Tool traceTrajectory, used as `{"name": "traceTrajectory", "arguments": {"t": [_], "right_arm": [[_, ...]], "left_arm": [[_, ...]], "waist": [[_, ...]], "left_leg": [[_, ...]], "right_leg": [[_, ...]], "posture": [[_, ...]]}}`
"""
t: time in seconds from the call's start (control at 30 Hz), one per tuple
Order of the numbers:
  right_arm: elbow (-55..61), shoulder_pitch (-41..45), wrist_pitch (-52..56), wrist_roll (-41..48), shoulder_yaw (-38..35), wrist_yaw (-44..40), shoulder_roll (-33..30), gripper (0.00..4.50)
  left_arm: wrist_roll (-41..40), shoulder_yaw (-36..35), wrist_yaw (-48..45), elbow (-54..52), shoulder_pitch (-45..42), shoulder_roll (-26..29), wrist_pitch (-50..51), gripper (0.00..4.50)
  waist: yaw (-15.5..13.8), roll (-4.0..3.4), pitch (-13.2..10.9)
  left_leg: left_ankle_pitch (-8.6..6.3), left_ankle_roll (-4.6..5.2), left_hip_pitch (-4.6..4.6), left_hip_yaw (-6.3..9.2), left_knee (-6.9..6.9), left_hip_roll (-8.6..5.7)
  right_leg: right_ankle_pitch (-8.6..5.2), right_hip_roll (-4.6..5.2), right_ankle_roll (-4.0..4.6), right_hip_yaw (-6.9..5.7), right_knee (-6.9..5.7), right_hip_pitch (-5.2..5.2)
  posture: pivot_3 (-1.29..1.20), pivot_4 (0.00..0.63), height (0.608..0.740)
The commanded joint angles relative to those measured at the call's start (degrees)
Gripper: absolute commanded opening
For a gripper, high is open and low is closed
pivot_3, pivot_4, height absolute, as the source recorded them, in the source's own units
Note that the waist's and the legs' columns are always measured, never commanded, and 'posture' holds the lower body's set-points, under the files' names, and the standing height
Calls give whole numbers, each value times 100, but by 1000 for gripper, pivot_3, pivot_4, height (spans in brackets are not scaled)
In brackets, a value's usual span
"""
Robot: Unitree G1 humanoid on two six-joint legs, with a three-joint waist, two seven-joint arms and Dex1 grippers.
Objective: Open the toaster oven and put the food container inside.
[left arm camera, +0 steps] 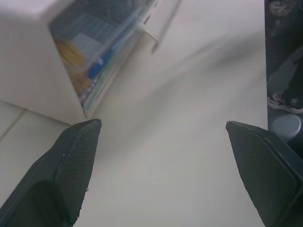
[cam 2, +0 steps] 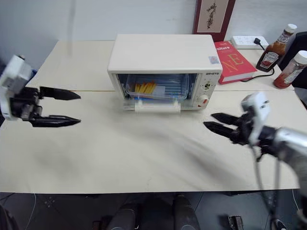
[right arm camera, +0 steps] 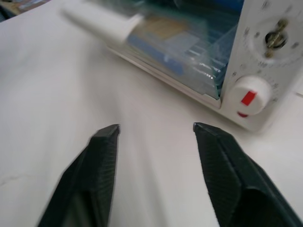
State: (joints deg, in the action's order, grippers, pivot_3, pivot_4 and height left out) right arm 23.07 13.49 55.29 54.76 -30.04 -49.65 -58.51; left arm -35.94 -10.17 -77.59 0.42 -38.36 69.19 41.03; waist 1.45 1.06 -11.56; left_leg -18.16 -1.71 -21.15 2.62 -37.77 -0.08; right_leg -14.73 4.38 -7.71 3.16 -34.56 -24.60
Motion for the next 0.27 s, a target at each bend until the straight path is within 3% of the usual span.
{"name": "traceTrajectory", "arguments": {"t": [0.03, 0.1, 0.27], "right_arm": [[-384, 150, 238, 410, -458, -581, -518, 3674], [-494, 131, 224, 409, -523, -846, -743, 4361], [-698, 497, 129, 460, -408, -705, -633, 4439]], "left_arm": [[135, -19, -176, 204, -218, 154, -206, 4500], [181, -4, -236, 300, -315, 175, -250, 4500], [210, -38, -223, 322, -405, 115, -270, 4500]], "waist": [[24, -1, 0], [38, 0, 0], [27, -1, -1]], "left_leg": [[0, 0, 0, -6, -1, -1], [0, 0, 4, -11, -3, 0], [0, 0, -3, -13, -11, 1]], "right_leg": [[1, 2, -2, 4, 1, 0], [1, 2, -2, 7, -2, 0], [1, 0, -2, 8, -15, -10]], "posture": [[0, 150, 740], [0, 150, 740], [0, 150, 740]]}}
